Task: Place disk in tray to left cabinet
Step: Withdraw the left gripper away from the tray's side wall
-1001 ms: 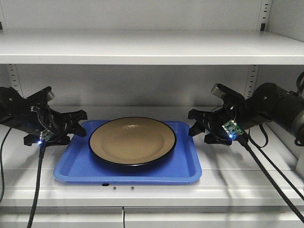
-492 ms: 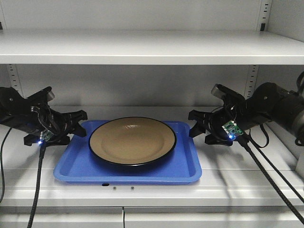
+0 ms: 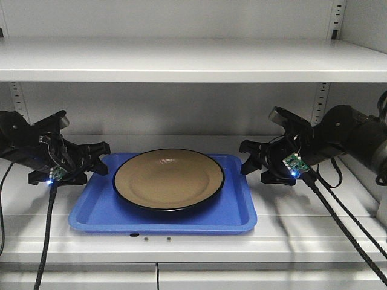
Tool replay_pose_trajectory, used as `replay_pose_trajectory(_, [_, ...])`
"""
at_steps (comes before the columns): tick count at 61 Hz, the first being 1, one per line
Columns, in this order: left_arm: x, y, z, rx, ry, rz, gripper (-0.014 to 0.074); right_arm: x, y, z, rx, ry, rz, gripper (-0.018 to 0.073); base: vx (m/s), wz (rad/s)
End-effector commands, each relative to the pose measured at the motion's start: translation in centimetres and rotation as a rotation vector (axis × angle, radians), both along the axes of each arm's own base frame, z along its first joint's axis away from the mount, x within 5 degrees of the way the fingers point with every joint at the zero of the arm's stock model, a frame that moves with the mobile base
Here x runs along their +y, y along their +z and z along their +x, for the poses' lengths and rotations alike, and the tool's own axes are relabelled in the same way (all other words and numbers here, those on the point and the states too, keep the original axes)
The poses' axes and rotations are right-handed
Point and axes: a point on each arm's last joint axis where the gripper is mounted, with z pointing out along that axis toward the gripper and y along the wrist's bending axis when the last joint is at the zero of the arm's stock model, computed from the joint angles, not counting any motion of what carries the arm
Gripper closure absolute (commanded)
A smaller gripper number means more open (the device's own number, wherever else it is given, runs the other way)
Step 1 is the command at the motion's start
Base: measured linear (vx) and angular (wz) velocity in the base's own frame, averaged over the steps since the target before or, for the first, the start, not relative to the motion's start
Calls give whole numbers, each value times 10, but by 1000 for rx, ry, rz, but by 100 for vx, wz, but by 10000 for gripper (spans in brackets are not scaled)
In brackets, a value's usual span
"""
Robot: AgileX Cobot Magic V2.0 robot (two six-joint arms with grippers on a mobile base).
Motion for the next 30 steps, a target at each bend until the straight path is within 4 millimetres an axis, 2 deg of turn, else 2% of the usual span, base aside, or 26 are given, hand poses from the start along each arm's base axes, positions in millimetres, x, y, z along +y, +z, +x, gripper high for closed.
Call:
replay_pose_trajectory(1, [0,55,-15,-174,16,-27,150,-4,48,-10,-148,-24,40,155,0,1])
replay_pose_trajectory(8, [1,68,-24,-202,19,-31,150,-4,48,-10,-148,-24,40,155,0,0])
replay_pose_trajectory(17, [5,70,-42,-244,56,-34,150,-4,48,-10,-148,-24,40,155,0,0])
replay_pose_trajectory(23, [11,63,-63,-271,98,-32,150,-4,48,-10,-148,-24,40,155,0,0])
replay_pose_trajectory(30, [20,60,-104,-345,151,-15,153,-4,48,-10,-148,-24,40,155,0,0])
